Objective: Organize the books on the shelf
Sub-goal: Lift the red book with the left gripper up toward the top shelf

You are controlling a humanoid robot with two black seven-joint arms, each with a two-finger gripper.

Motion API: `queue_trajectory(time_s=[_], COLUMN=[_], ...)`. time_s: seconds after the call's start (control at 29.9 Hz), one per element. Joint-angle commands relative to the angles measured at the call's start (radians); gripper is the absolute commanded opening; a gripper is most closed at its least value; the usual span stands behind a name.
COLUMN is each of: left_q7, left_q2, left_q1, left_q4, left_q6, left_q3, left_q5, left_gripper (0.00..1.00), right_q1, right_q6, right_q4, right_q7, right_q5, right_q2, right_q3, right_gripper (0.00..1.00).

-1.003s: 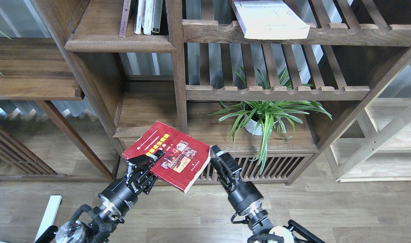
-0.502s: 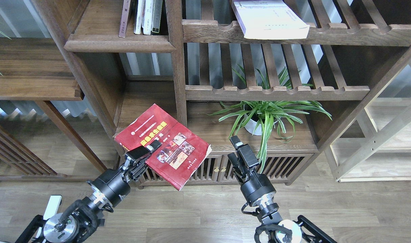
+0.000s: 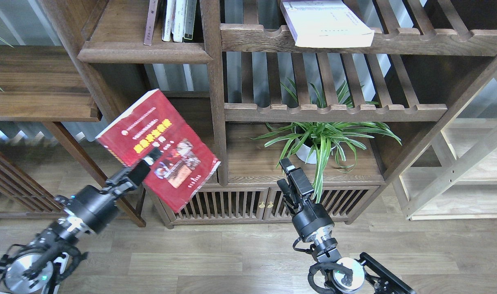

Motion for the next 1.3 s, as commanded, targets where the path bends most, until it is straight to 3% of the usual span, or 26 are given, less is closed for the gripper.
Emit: queue_trajectory(time_s=[0.0,0.4,0.74,1.27], left_q7=[0.0,0.0,0.0,0.0], left_q2=[0.0,0.028,0.236,0.416], left_q1=[-0.007,-0.089,-0.244,-0.435], left_q4=[-0.005,-0.062,-0.072,-0.045], left_q6=[-0.004,-0.004,-0.004,-0.004], left_q3=[-0.051,-0.146,-0.164,-0.163], left_q5=[0.068,0.13,0.136,0.139], left_gripper=[0.01,0.01,0.01,0.01], right_q1=[0.009,0.023,0.021,0.021], right_q6=[0.0,-0.002,0.0,-0.002], right_q4=[-0.008,-0.037,-0.04,-0.04], right_q7=[0.0,0.0,0.001,0.001], right_q5=[0.004,0.004,0.004,0.004], right_q2=[0.0,0.0,0.0,0.0], right_q3=[0.003,0.005,0.046,0.046], right_gripper=[0.99,0.99,0.99,0.99])
